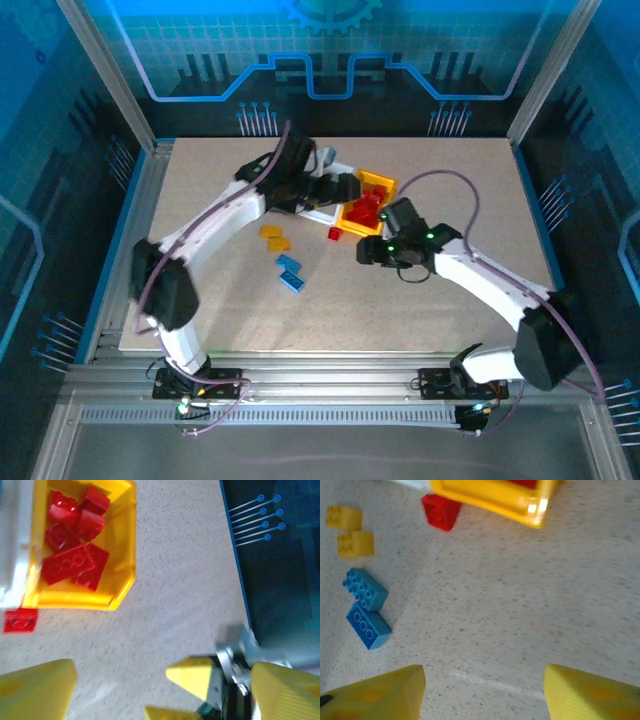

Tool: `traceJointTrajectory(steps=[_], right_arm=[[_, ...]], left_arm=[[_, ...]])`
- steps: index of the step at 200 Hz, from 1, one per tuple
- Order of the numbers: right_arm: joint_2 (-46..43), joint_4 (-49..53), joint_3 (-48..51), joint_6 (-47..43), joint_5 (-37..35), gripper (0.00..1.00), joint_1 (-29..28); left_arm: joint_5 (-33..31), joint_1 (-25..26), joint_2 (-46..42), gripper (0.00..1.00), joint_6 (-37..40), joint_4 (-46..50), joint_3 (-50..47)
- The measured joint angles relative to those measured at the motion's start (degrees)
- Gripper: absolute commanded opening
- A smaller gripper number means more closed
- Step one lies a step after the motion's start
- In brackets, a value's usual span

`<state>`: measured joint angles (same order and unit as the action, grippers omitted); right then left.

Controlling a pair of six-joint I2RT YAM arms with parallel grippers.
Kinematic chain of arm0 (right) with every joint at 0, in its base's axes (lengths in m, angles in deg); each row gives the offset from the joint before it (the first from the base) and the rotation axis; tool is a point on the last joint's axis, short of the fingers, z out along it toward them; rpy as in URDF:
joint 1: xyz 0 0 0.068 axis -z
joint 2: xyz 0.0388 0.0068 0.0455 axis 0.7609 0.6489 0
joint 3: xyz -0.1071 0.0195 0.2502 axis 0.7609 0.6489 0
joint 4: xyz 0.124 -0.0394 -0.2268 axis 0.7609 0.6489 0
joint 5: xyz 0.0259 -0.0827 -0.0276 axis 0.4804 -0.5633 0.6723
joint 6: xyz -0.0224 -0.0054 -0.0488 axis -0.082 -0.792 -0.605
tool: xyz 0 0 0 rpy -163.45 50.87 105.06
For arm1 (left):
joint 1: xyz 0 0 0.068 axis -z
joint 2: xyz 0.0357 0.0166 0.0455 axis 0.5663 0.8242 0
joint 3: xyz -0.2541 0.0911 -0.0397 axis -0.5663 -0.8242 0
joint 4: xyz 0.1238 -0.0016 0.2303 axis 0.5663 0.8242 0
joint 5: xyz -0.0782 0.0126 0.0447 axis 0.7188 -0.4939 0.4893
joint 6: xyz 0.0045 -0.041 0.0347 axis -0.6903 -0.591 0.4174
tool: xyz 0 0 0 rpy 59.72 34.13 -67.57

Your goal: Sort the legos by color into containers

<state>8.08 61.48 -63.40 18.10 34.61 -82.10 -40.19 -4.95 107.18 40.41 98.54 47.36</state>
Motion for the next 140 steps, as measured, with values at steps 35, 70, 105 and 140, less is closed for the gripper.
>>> traceJointTrajectory(steps=[35,70,105,140], right_arm=[[11.9,0.1,-8.1,0.3,-4.5,0.73,-5.9],[22.2,0.2,-15.0,4.0,-10.6,0.75,-8.8],[30.0,0.2,-20.4,10.5,-17.6,0.76,-10.7],[36.9,0.5,-26.2,16.3,-21.9,0.75,-11.4]], left_arm=[[-3.1,-2.1,-15.7,0.99,2.0,-0.7,-19.5],[-5.8,-5.1,-25.0,0.99,2.2,0.7,-31.6],[-7.6,-5.9,-33.0,0.99,2.3,2.8,-34.9],[-8.6,-7.0,-37.3,0.99,2.4,4.6,-36.0]])
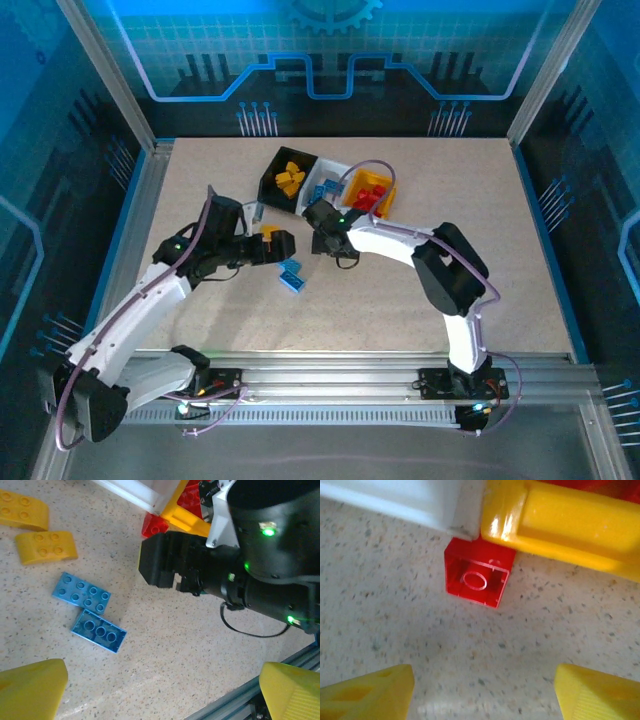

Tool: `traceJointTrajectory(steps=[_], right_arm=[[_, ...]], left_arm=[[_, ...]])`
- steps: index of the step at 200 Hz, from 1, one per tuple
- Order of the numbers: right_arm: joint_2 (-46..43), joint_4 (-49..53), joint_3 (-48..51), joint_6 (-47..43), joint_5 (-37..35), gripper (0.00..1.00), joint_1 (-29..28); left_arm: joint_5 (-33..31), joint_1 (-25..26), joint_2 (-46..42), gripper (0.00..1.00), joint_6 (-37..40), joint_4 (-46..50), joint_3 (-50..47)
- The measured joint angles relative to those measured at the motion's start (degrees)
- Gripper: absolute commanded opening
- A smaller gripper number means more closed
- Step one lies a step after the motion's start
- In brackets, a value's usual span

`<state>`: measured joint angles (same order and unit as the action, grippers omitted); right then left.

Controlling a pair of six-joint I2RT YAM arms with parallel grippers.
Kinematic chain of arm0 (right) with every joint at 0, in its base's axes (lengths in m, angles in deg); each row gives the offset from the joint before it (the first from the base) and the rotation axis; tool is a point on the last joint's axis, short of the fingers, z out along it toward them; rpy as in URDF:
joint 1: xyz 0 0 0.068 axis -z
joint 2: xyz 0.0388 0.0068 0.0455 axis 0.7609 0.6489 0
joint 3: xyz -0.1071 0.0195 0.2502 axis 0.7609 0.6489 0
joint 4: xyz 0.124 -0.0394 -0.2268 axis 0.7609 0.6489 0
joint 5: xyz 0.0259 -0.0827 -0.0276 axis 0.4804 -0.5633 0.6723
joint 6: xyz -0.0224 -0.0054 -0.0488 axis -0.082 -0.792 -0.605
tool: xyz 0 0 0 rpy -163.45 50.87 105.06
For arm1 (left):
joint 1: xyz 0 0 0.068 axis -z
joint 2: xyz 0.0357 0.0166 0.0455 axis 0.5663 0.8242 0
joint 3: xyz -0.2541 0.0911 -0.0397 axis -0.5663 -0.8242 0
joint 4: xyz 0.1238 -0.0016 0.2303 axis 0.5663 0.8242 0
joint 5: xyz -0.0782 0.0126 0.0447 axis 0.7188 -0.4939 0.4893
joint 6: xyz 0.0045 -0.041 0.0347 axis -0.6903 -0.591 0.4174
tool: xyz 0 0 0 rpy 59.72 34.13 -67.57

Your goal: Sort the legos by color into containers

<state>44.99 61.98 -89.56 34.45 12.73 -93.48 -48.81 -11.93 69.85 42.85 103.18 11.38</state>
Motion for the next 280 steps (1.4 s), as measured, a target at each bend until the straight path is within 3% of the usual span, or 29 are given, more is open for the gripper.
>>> traceJointTrajectory(steps=[80,226,280], right_arm=[[7.5,2.4,-6.4,5.4,-4.8,0.71,0.2],[12.9,6.9,-15.5,5.6,-4.6,0.63,2.2],[13.9,6.7,-17.1,5.0,-4.6,0.49,2.8]], left_arm=[[-0.4,-1.7,-0.9,0.99,2.6,3.9,-0.7],[0.3,-4.4,1.0,0.99,4.3,4.3,-0.7],[0.3,-4.6,0.9,0.99,4.3,4.4,-0.7]])
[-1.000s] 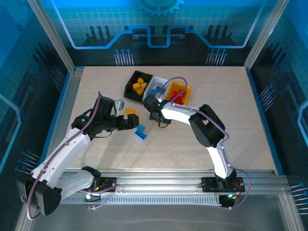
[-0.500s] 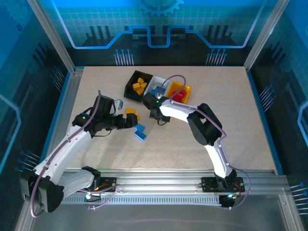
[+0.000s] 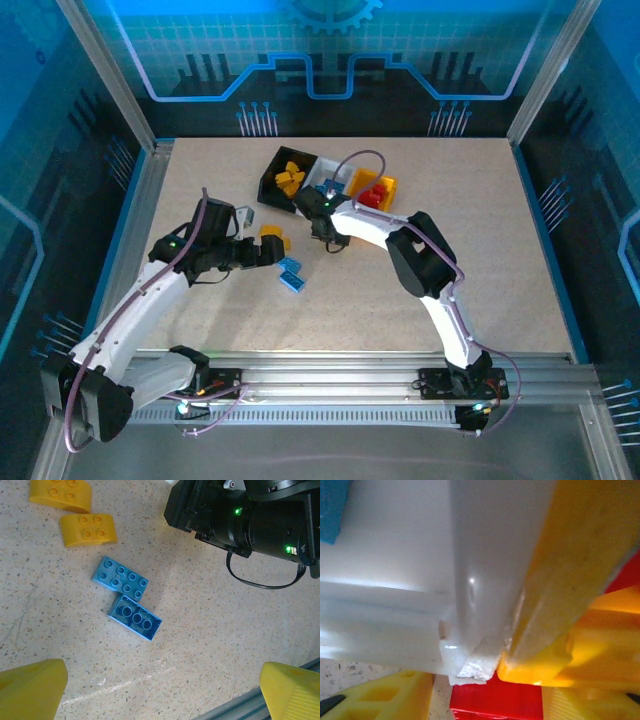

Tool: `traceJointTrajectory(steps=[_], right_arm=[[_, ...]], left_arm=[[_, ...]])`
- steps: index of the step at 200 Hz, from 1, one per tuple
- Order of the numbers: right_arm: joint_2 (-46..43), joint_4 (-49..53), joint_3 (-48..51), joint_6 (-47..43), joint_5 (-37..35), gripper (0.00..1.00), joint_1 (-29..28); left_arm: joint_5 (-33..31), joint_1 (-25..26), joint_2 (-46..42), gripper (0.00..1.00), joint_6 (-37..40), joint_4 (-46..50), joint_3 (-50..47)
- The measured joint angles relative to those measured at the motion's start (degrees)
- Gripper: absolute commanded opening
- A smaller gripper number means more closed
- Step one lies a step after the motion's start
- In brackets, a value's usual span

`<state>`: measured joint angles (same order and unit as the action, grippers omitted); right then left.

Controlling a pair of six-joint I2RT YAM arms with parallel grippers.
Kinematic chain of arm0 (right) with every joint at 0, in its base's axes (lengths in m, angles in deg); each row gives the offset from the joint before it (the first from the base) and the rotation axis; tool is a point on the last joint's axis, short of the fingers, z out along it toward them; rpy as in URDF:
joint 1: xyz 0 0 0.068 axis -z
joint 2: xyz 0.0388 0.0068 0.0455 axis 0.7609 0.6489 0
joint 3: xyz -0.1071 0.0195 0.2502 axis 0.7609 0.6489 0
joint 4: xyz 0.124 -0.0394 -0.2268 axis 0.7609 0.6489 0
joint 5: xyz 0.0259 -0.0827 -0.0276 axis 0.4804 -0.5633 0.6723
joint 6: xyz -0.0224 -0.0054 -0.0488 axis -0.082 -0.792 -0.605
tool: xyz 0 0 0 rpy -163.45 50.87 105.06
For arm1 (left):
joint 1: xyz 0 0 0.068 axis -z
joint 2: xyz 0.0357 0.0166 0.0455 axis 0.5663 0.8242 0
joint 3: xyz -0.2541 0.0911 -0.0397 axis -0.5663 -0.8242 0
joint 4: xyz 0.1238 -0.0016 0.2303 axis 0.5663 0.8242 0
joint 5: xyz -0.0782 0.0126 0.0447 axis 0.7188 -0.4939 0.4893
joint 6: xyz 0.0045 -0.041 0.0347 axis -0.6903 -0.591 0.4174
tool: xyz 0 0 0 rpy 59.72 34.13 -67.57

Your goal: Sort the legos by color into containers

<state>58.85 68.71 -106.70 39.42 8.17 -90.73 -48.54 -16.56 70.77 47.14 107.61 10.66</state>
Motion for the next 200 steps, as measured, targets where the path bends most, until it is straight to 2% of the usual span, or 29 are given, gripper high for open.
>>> traceJointTrajectory(steps=[38,104,139,200], right_arm=[[-0.1,-1.2,0.3,-0.5,-0.3,0.37,0.4],[-4.5,-3.5,7.3,-1.4,0.2,0.34,0.3],[-11.7,-2.2,14.0,-1.8,2.1,0.33,-1.6],[-30.1,0.3,21.8,-6.4,2.2,0.33,-4.0]], left_arm=[[0.0,0.0,-0.7,0.99,0.0,0.0,0.0],[0.5,-0.1,-1.1,0.99,-0.5,-0.7,-1.1],[0.4,-0.1,-1.1,0.99,-1.6,-2.4,-2.6],[0.4,-0.2,0.4,0.99,-6.4,-5.7,-5.3]])
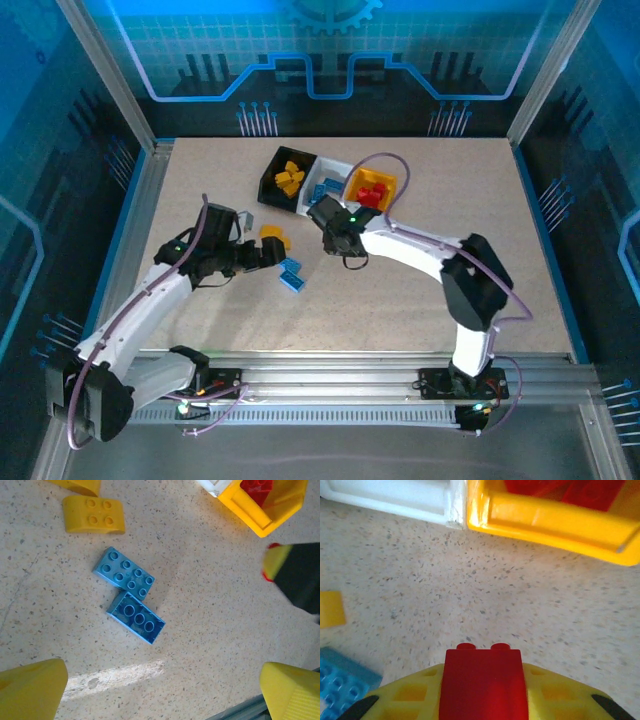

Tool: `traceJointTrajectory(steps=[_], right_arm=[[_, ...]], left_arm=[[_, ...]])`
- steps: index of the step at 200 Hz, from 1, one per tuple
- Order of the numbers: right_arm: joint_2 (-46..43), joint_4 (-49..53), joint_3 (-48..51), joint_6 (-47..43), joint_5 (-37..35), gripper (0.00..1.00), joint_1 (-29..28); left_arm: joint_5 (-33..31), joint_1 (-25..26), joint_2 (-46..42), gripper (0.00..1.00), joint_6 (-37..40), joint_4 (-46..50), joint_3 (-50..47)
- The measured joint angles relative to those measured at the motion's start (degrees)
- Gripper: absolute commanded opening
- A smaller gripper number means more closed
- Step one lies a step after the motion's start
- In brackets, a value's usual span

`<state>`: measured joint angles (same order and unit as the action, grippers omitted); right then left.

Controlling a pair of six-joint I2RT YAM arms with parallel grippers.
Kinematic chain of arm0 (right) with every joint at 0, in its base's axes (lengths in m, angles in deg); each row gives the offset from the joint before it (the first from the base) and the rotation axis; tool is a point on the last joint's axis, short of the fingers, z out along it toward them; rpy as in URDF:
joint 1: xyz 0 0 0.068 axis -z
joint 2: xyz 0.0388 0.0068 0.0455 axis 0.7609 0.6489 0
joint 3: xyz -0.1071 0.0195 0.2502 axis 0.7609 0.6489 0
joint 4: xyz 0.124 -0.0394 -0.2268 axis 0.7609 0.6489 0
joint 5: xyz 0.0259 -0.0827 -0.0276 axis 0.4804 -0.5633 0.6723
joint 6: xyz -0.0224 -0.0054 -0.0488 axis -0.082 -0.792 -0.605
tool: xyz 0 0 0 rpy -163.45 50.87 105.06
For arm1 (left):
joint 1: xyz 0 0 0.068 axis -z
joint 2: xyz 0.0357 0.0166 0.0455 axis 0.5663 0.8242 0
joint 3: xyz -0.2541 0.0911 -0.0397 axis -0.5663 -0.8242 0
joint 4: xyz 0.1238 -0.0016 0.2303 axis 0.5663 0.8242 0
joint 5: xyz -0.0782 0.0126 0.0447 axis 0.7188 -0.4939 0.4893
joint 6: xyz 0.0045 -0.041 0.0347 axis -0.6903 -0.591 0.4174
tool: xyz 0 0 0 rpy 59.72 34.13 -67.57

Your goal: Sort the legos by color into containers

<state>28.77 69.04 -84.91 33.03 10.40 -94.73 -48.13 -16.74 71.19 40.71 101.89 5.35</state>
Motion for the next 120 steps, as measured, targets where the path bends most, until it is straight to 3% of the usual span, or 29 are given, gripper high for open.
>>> traceJointTrajectory(steps=[56,95,120], right_arm=[[-6.9,2.9,-3.1,-7.7,-1.0,0.33,4.9],[-5.2,4.7,-11.6,-12.8,2.4,0.33,11.2],[0.3,5.8,-18.2,-15.7,6.9,0.34,15.9]], left_arm=[[0.0,0.0,0.0,0.99,-0.2,-2.8,-0.3],[0.0,0.0,-1.2,0.99,1.8,-2.3,-0.3],[0.0,0.0,-3.5,0.99,2.3,-1.2,-0.3]])
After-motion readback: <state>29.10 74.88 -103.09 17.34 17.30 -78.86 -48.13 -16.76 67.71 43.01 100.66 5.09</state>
